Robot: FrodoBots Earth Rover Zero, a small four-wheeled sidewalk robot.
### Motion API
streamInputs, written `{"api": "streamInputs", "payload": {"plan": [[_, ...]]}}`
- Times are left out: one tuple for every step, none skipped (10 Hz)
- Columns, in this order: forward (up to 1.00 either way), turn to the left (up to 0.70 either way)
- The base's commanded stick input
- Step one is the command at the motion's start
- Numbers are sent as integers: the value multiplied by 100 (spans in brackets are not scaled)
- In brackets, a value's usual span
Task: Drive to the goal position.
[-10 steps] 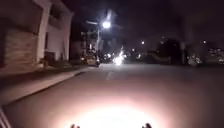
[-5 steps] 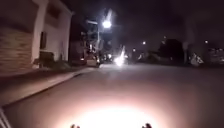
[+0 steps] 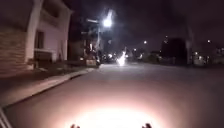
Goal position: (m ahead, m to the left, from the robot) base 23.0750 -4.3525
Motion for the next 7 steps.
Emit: {"api": "streamInputs", "payload": {"plan": [[70, 0], [70, 0], [70, 0], [70, 0], [70, 0], [70, 0], [70, -7]]}}
